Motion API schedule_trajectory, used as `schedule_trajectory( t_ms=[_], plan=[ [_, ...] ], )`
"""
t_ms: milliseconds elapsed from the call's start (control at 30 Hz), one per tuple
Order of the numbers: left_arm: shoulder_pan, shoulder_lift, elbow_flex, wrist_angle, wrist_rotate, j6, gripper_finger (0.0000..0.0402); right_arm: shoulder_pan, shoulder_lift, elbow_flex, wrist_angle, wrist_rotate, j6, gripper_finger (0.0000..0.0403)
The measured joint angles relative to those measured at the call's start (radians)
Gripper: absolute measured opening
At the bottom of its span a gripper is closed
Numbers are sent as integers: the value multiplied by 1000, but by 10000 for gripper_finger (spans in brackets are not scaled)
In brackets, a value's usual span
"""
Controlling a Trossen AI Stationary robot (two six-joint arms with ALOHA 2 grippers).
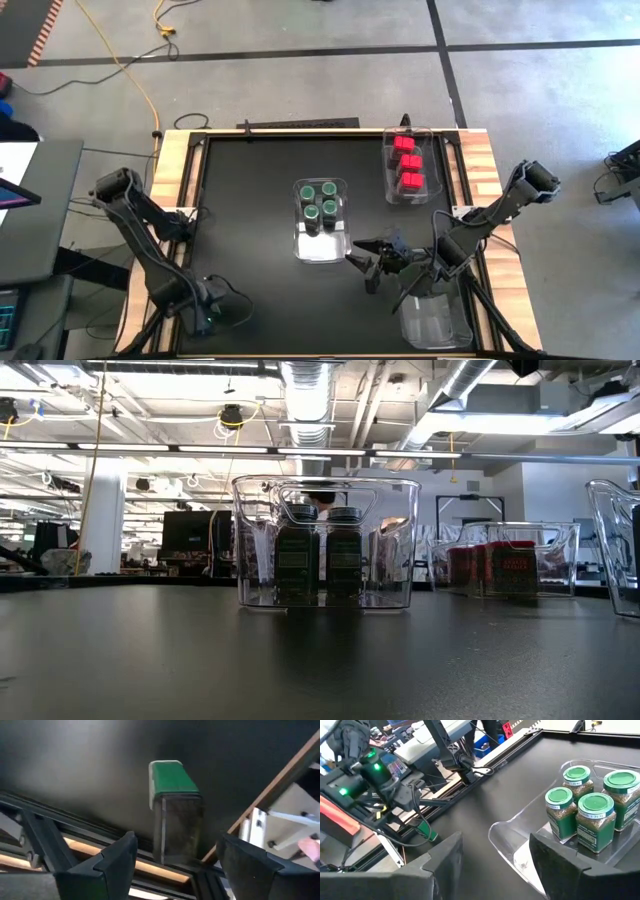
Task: Sort spices by type
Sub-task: Put the black seasoning can into the bottom transparent bin
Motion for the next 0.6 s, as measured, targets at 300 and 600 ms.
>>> schedule_trajectory(
  t_ms=[300, 600],
  plan=[
    [-2, 70, 0, -7, 18, 34, 261, 0, 0, 0, 0, 0, 0, 256],
    [-3, 101, -2, 0, 53, 56, 244, 0, 0, 0, 1, -1, 0, 256]
  ],
)
